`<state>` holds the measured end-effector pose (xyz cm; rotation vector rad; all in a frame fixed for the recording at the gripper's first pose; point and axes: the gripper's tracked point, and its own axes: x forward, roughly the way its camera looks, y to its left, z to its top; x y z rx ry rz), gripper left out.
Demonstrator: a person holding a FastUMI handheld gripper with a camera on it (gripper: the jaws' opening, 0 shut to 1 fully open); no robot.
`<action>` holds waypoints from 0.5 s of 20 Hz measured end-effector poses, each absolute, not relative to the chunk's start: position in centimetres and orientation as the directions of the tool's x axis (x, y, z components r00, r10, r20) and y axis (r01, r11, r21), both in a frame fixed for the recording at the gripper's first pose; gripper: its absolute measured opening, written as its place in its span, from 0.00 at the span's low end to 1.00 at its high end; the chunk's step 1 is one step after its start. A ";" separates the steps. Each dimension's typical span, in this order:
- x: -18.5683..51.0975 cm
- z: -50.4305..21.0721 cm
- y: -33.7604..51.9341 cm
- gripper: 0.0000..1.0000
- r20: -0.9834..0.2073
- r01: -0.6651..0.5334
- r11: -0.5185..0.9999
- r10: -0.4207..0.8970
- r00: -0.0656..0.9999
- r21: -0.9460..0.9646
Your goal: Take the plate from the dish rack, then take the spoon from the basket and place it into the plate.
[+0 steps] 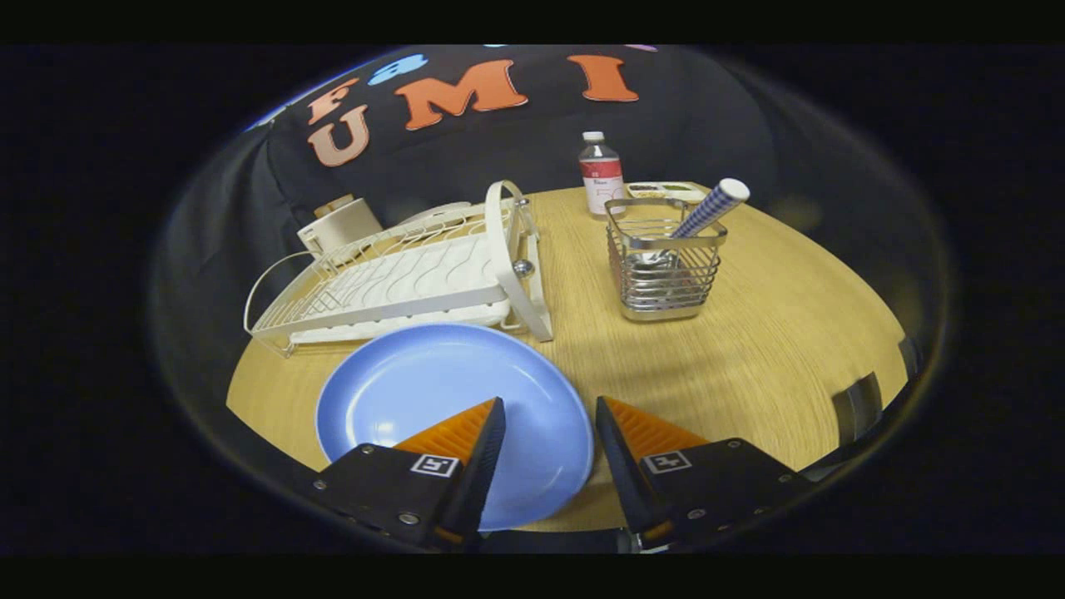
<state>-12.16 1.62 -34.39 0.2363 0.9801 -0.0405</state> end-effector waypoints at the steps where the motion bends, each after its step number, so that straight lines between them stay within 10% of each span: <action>1: -12.2 -34.3 1.9 0.66 -0.822 0.145 0.969 0.087 0.562 0.202; 10: -10.0 -30.9 -0.7 0.67 -0.714 0.151 0.973 0.020 0.700 0.175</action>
